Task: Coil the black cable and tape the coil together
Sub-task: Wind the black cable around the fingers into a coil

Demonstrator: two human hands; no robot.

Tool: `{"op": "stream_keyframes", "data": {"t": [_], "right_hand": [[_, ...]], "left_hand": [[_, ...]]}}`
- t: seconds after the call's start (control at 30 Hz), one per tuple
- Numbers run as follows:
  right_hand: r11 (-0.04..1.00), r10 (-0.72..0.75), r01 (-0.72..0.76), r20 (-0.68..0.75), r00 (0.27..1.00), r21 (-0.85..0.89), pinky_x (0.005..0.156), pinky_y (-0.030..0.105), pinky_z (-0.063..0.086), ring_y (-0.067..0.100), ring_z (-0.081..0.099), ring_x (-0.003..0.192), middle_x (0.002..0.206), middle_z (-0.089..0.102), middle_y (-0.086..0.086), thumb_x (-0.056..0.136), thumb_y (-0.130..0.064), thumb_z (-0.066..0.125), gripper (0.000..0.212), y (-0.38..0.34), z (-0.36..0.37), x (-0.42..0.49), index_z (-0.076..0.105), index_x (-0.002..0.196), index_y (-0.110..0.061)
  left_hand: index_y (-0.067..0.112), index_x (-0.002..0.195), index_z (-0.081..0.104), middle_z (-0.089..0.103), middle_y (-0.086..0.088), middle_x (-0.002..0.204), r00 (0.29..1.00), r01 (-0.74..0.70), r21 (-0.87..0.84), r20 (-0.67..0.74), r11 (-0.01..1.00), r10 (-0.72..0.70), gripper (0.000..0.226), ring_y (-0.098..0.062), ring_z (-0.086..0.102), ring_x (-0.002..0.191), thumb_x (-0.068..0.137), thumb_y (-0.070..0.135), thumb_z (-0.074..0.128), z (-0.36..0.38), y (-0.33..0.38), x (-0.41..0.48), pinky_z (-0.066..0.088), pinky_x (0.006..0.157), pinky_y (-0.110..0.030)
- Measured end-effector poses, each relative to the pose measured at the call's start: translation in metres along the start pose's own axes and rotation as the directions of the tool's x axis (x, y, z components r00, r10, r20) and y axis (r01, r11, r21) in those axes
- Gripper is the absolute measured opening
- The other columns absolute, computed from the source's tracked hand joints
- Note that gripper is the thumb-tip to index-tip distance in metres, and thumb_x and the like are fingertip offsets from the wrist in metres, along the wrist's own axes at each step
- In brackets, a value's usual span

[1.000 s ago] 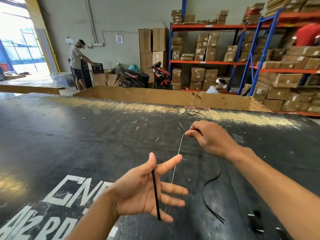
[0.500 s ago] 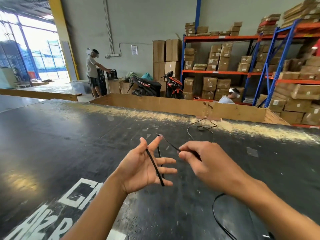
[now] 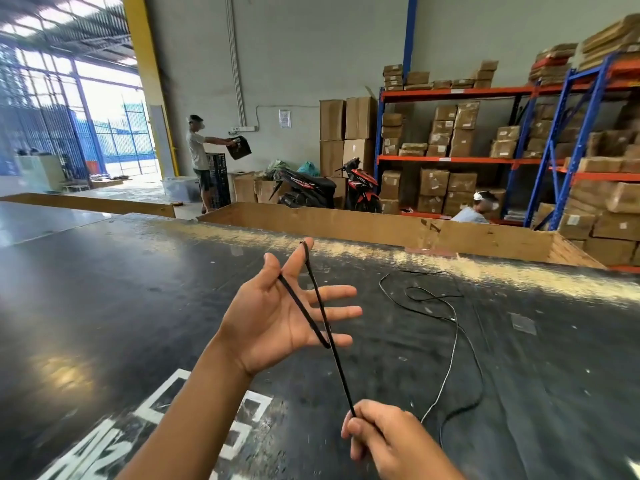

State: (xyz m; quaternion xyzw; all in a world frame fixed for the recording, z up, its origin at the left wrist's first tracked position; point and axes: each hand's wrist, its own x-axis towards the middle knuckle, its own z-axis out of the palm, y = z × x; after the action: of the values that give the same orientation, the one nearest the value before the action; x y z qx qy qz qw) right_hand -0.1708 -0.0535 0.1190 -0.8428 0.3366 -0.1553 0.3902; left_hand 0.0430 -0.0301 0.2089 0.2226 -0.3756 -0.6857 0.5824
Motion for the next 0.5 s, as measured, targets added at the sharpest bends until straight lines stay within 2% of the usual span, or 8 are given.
{"op": "stream_keyframes", "data": {"t": [0.07, 0.13, 0.23, 0.3, 0.37, 0.43, 0.5], "right_hand": [[0.994, -0.016, 0.017, 0.006, 1.000, -0.113, 0.074, 0.018, 0.048, -0.001, 0.062, 0.069, 0.081, 0.074, -0.005, 0.094, -0.034, 0.050, 0.018, 0.005, -0.006, 0.009, 0.059, 0.078, -0.034], [0.978, -0.031, 0.032, 0.006, 0.999, -0.205, 0.073, 0.025, 0.049, 0.004, 0.062, 0.072, 0.080, 0.073, -0.006, 0.092, -0.035, 0.050, 0.016, 0.010, -0.017, 0.020, 0.058, 0.078, -0.035], [0.944, -0.040, 0.032, -0.016, 0.999, -0.329, 0.080, 0.033, 0.052, 0.016, 0.068, 0.088, 0.090, 0.075, -0.004, 0.090, -0.024, 0.048, 0.019, 0.006, -0.046, 0.038, 0.066, 0.093, -0.024], [0.906, -0.069, 0.045, -0.042, 0.997, -0.420, 0.085, 0.037, 0.052, 0.021, 0.068, 0.096, 0.097, 0.076, -0.002, 0.089, -0.018, 0.050, 0.021, -0.004, -0.073, 0.051, 0.069, 0.096, -0.023], [0.854, -0.106, 0.052, -0.077, 0.991, -0.518, 0.094, 0.042, 0.047, 0.020, 0.067, 0.100, 0.099, 0.076, -0.007, 0.092, -0.019, 0.052, 0.019, -0.018, -0.098, 0.063, 0.069, 0.095, -0.025], [0.783, -0.155, 0.066, -0.092, 0.984, -0.618, 0.105, 0.055, 0.036, 0.019, 0.064, 0.101, 0.096, 0.073, -0.009, 0.093, -0.020, 0.052, 0.016, -0.032, -0.119, 0.072, 0.067, 0.093, -0.027], [0.692, -0.215, 0.081, -0.098, 0.972, -0.717, 0.110, 0.066, 0.025, 0.020, 0.063, 0.099, 0.091, 0.067, -0.007, 0.093, -0.018, 0.054, 0.015, -0.044, -0.134, 0.078, 0.067, 0.091, -0.026]], "left_hand": [[0.050, 0.147, 0.030, 0.027, -0.037, 0.153, 0.991, 0.041, -0.014, 0.131, 0.999, -0.039, 0.058, -0.059, 0.027, 0.139, 0.094, 0.070, 0.018, 0.006, -0.002, -0.004, 0.031, 0.102, -0.074], [0.051, 0.149, 0.023, 0.015, -0.035, 0.157, 0.968, 0.100, -0.029, 0.232, 0.995, -0.091, 0.059, -0.060, 0.014, 0.143, 0.094, 0.071, 0.016, 0.012, -0.005, -0.010, 0.025, 0.106, -0.074], [0.053, 0.149, 0.021, 0.012, -0.035, 0.159, 0.934, 0.197, 0.010, 0.303, 0.980, -0.191, 0.061, -0.059, 0.010, 0.144, 0.092, 0.072, 0.013, 0.021, -0.015, -0.022, 0.032, 0.104, -0.070], [0.055, 0.148, 0.023, 0.017, -0.034, 0.159, 0.920, 0.258, 0.071, 0.286, 0.964, -0.267, 0.061, -0.056, 0.013, 0.145, 0.090, 0.073, 0.015, 0.025, -0.025, -0.029, 0.033, 0.105, -0.065], [0.056, 0.146, 0.027, 0.024, -0.030, 0.158, 0.913, 0.314, 0.107, 0.239, 0.943, -0.331, 0.060, -0.052, 0.018, 0.144, 0.089, 0.073, 0.020, 0.025, -0.035, -0.031, 0.033, 0.105, -0.062], [0.056, 0.145, 0.030, 0.028, -0.029, 0.154, 0.908, 0.356, 0.109, 0.196, 0.928, -0.371, 0.059, -0.051, 0.022, 0.142, 0.088, 0.073, 0.023, 0.021, -0.044, -0.029, 0.032, 0.105, -0.061], [0.057, 0.143, 0.034, 0.033, -0.028, 0.152, 0.908, 0.377, 0.103, 0.156, 0.920, -0.390, 0.059, -0.050, 0.027, 0.140, 0.087, 0.074, 0.025, 0.014, -0.050, -0.025, 0.035, 0.103, -0.062]]}}
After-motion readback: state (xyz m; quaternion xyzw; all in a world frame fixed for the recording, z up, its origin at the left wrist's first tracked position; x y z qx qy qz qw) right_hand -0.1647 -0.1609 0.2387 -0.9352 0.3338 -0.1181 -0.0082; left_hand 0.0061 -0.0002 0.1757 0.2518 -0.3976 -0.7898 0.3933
